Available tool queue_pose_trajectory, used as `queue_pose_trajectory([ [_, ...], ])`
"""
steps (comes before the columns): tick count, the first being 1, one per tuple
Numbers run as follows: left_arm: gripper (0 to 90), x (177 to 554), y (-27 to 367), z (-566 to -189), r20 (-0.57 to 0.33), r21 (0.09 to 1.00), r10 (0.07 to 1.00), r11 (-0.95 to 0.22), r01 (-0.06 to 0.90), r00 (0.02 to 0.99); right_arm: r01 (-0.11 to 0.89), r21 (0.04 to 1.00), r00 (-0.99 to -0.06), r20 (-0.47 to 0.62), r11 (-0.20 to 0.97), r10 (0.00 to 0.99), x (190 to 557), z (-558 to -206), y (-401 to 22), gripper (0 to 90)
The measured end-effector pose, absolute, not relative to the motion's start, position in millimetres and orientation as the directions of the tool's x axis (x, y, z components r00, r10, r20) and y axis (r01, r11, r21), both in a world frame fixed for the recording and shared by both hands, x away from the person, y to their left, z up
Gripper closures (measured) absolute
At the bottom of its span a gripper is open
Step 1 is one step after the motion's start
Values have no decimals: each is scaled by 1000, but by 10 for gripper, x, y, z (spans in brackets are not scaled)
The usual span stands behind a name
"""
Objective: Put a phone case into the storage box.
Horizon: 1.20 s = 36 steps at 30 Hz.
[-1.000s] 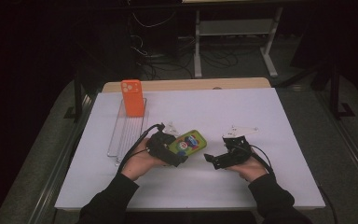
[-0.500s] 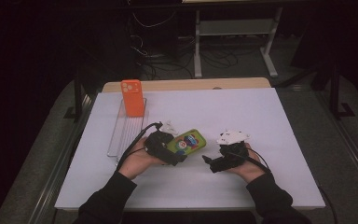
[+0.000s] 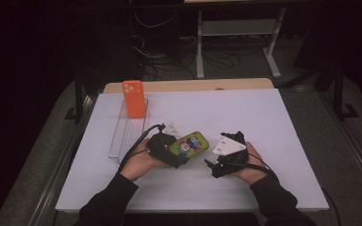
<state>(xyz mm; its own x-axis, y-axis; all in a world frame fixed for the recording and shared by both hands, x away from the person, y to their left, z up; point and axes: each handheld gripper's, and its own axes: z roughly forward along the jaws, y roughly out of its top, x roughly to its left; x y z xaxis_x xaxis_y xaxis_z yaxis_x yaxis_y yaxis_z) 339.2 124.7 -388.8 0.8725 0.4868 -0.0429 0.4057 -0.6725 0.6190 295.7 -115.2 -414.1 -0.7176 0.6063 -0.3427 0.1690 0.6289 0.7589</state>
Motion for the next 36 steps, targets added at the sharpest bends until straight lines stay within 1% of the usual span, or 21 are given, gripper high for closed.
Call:
queue_pose_trajectory([
  [5,156,3380,1236,-3882,-48,628,494,-661,411,868,116,731,-711,-411,672,570,2935,-4146,-1132,0],
  [8,156,3385,1243,-3877,-42,619,483,-675,402,874,92,713,-704,-447,695,551,2919,-4150,-1116,0],
  [9,156,3374,1229,-3888,-54,632,498,-654,416,865,92,709,-702,-452,699,550,2912,-4152,-1110,0],
  [14,156,3364,1216,-3887,-57,632,497,-653,417,866,18,651,-674,-553,759,490,2886,-4160,-1076,0],
  [18,156,3361,1214,-3883,-58,633,497,-653,417,866,-4,627,-657,-588,779,471,2845,-4173,-1035,0],
  [22,156,3366,1221,-3875,-52,626,489,-663,410,871,-46,585,-628,-647,810,432,2812,-4183,-994,0],
  [24,156,3356,1217,-3877,-64,627,498,-654,423,865,-90,520,-605,-706,850,368,2809,-4177,-993,0],
  [27,156,3354,1214,-3878,-64,631,501,-650,424,863,-123,482,-574,-747,867,334,2799,-4199,-966,0],
  [30,156,3368,1232,-3864,-47,614,482,-677,406,875,-133,469,-553,-766,873,328,2785,-4223,-941,0],
  [31,156,3369,1233,-3862,-47,613,481,-678,406,875,-150,437,-547,-784,887,293,2790,-4219,-944,0],
  [33,156,3362,1225,-3866,-58,624,492,-661,416,869,-151,438,-530,-793,886,302,2777,-4235,-928,0],
  [34,156,3363,1227,-3865,-57,623,491,-662,415,869,-168,402,-518,-813,900,266,2782,-4226,-929,0],
  [36,156,3362,1229,-3865,-61,622,494,-661,420,867,-171,406,-512,-815,898,271,2770,-4241,-912,0],
])
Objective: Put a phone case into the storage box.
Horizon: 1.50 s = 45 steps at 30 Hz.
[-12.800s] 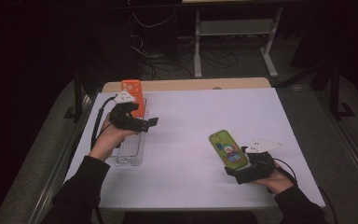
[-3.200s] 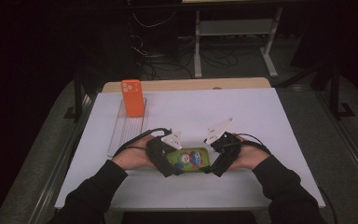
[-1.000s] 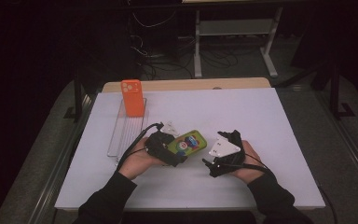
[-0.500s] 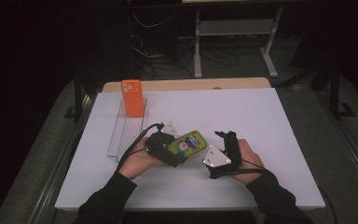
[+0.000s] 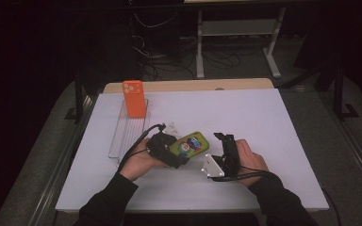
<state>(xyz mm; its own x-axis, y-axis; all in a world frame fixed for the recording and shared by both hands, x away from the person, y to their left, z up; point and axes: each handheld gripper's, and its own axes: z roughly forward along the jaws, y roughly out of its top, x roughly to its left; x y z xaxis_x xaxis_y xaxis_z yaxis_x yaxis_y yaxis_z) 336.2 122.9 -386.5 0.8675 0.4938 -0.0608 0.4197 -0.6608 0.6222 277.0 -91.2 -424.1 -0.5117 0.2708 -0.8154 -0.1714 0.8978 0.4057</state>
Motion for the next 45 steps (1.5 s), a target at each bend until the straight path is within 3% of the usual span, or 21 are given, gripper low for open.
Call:
queue_pose_trajectory([
  [4,156,3356,1223,-3867,-76,631,504,-643,433,860,-212,332,-468,-860,919,203,2749,-4270,-874,0],
  [11,156,3360,1228,-3817,-68,612,470,-677,409,880,-231,300,-432,-884,925,179,2684,-4318,-798,0],
  [15,156,3340,1204,-3806,-72,612,465,-678,407,882,-302,269,-357,-922,915,153,2689,-4323,-750,42],
  [20,156,3322,1170,-3812,-76,617,462,-674,406,883,-322,226,-323,-939,919,117,2692,-4350,-702,83],
  [29,156,3298,1141,-3820,-78,623,464,-668,406,883,-330,194,-292,-952,924,95,2666,-4388,-638,219],
  [45,156,3312,1164,-3812,-59,610,449,-691,388,892,-366,84,-224,-974,927,-1,2648,-4410,-576,585],
])
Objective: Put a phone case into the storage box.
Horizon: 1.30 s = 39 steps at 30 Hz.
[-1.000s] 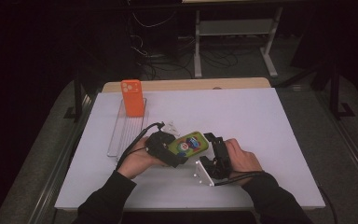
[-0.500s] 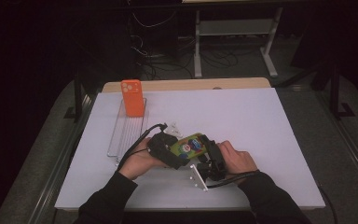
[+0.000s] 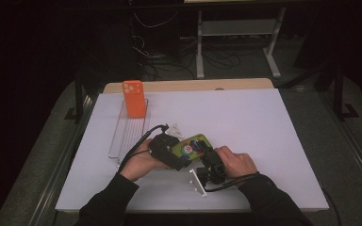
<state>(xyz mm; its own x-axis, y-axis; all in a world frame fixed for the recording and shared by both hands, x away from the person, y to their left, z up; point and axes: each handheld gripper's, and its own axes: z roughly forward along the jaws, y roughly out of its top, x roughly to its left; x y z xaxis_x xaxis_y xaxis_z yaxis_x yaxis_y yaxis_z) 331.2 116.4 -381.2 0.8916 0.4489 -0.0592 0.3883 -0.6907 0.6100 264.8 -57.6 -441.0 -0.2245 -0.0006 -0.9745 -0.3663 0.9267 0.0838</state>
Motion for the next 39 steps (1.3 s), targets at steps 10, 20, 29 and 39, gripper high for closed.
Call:
queue_pose_trajectory([
  [10,156,3304,1159,-3814,-75,627,468,-664,406,881,-388,74,-219,-976,919,-13,2629,-4425,-571,698],
  [20,154,3326,1181,-3808,-66,608,450,-689,394,890,-376,75,-222,-975,923,-11,2603,-4463,-547,742],
  [29,144,3304,1187,-3836,-58,636,451,-671,381,891,-361,70,-235,-972,930,-19,2585,-4474,-526,750],
  [39,0,3308,1257,-3795,-58,658,446,-656,370,893,-342,84,-221,-975,936,7,2609,-4481,-542,752],
])
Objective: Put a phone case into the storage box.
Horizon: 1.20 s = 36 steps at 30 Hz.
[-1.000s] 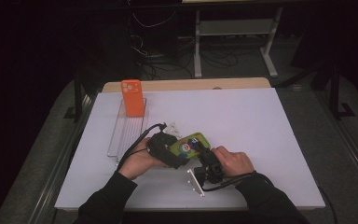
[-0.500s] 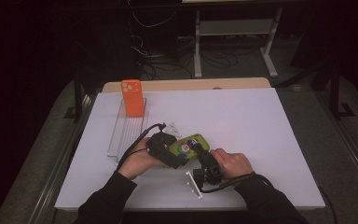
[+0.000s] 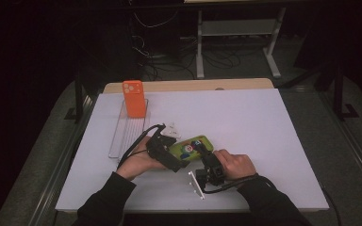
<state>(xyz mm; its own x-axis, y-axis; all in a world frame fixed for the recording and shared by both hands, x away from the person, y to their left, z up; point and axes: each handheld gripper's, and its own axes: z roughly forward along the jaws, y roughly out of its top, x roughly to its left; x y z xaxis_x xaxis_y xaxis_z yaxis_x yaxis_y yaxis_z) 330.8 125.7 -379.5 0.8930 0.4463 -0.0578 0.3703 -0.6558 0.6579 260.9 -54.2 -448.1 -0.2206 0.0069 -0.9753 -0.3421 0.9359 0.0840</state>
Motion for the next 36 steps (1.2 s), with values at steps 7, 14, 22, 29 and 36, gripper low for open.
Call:
queue_pose_trajectory([
  [7,0,3294,1364,-3689,-85,702,428,-615,359,900,-309,97,-250,-968,946,18,2655,-4453,-596,752],
  [14,0,3333,1471,-3670,-78,703,438,-612,361,895,-278,126,-268,-962,952,49,2703,-4429,-647,752],
  [22,0,3367,1540,-3675,-68,696,459,-614,372,886,-217,217,-334,-933,952,136,2773,-4377,-746,752],
  [29,0,3364,1533,-3703,-89,711,495,-576,403,864,-172,314,-383,-895,934,231,2825,-4302,-822,752],
  [36,0,3382,1539,-3705,-63,704,483,-599,382,873,-95,453,-444,-817,887,370,2876,-4235,-905,752],
])
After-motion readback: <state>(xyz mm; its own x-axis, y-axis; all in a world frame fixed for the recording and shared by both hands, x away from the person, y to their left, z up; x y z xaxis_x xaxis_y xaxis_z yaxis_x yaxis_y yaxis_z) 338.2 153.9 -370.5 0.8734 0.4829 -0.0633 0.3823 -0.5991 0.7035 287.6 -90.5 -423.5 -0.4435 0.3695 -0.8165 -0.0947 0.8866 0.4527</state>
